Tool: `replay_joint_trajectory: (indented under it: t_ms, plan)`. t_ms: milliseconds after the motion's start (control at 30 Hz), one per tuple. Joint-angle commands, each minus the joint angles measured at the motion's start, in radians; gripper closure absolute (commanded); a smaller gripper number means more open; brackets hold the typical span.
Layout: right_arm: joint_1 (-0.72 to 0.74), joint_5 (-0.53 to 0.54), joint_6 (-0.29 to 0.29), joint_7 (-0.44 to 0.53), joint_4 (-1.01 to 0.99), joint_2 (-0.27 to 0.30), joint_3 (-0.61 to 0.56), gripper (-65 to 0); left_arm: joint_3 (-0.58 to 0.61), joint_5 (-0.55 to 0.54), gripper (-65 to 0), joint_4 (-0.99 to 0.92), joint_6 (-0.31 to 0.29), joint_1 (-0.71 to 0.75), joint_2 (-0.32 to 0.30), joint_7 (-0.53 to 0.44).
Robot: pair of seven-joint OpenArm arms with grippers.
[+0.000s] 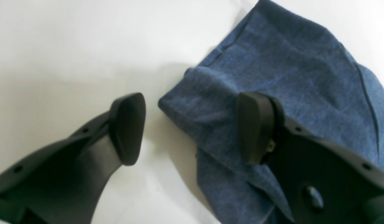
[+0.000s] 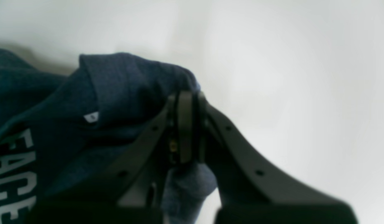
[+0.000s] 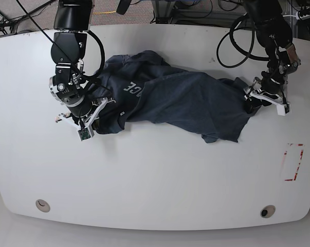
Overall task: Fold the T-shirt properly
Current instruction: 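Reach the left gripper to the opposite shirt edge and grasp it, then lift the shirt with both grippers, raising it off the table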
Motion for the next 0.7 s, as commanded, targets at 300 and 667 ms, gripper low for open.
replay_joint_trajectory:
  t_ms: [300,667]
  plan:
    - [0.005,0.009,-0.002,0.025,0.021,0.007,0.003,0.0,0.000,-0.011,-42.6,0.012,-0.017,-0.022,-0.010,-0.017]
    - [0.005,0.009,-0.005,0.025,0.021,0.006,0.003,0.0,-0.003,-0.012,-42.1,-0.130,-0.161,-0.056,-0.009,-0.017]
